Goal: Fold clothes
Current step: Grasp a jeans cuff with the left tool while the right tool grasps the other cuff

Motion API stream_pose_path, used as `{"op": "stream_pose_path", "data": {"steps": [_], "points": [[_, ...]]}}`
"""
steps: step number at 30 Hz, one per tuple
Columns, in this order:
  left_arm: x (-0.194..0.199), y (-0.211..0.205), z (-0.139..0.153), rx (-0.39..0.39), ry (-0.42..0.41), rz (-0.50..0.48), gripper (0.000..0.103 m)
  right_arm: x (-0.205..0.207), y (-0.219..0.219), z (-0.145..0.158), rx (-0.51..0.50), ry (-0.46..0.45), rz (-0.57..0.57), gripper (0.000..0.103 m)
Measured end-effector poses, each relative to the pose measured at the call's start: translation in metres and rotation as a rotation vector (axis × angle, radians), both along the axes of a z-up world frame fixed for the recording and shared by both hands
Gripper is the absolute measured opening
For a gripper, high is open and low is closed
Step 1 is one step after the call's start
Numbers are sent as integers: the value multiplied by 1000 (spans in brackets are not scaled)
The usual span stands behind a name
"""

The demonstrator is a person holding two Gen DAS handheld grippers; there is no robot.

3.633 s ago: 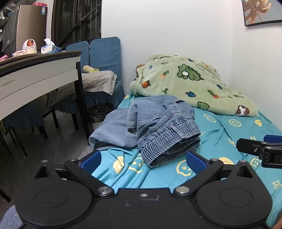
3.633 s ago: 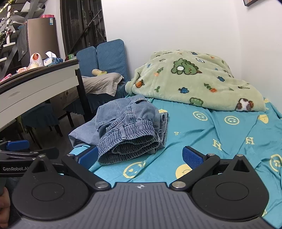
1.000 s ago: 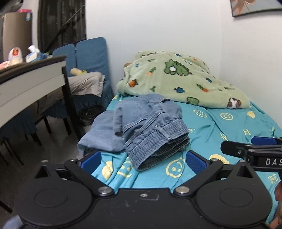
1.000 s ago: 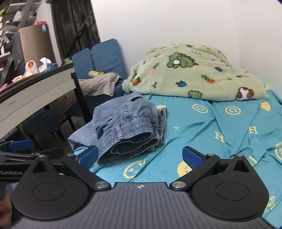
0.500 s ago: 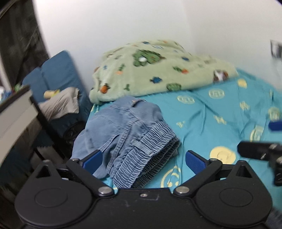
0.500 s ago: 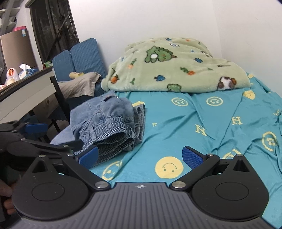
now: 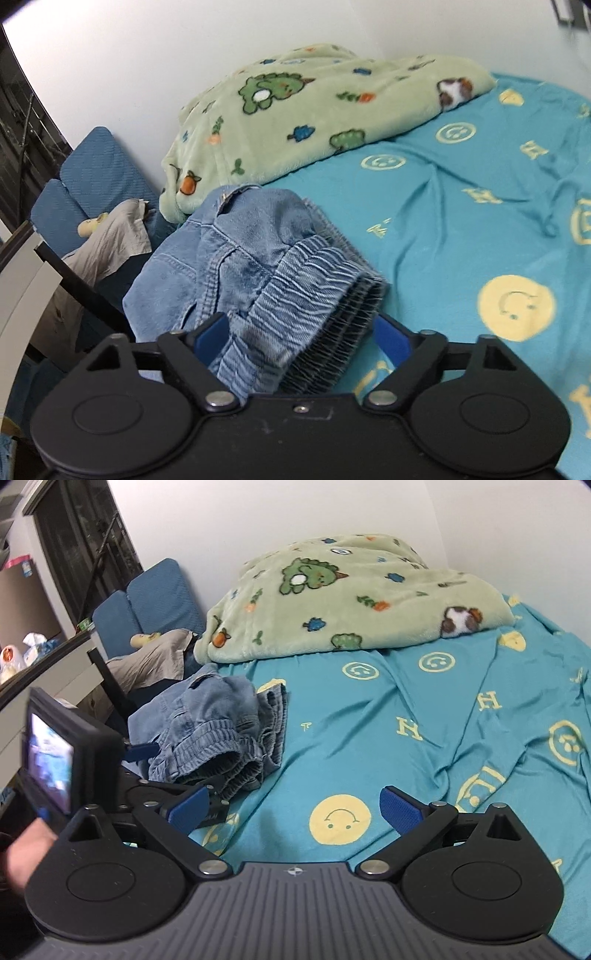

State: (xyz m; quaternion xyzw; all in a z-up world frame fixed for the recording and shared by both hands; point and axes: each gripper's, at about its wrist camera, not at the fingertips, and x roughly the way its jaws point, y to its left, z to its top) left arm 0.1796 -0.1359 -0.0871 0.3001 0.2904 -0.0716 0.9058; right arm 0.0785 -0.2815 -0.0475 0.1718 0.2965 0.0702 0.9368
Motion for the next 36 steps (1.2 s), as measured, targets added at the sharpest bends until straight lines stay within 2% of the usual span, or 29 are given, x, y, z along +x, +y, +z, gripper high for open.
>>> {"op": "stream_pose_path", "data": {"steps": [2,6,7,9,10,11,14,19,21,23,25,29,32,36], "points": [[10,0,-5,6,0,27,73,3,-5,-3,16,6,-8,100],[22,3,-14,-19,-34,72,64,7,-9,-7,41,22,-9,98],[23,3,-16,-13,-51,81,58,7,-9,-7,43,19,-11,97],[25,5,-15,-34,-75,94,55,7,-12,-6,36,6,-31,97],[25,8,-11,-57,-82,101,47,7,-13,-7,30,2,-40,97],[25,11,-7,-76,-92,114,32,7,-14,-8,32,2,-44,96],[21,27,16,-185,-104,167,11,10,-14,-10,57,-2,-32,92],[-1,64,70,-355,-197,233,9,15,-3,-10,65,-42,20,89],[-10,82,87,-436,-206,266,9,19,4,-12,58,-40,50,88],[-20,101,100,-516,-203,301,9,23,14,-15,40,-37,85,81],[-26,116,104,-572,-203,329,9,27,30,-18,-24,-44,127,71],[-32,143,101,-654,-206,381,9,39,58,-26,-153,-54,204,59],[-30,159,93,-702,-182,412,9,54,65,-34,-205,-57,212,53],[-29,184,87,-806,-149,481,9,77,69,-47,-234,-65,210,53]]}}
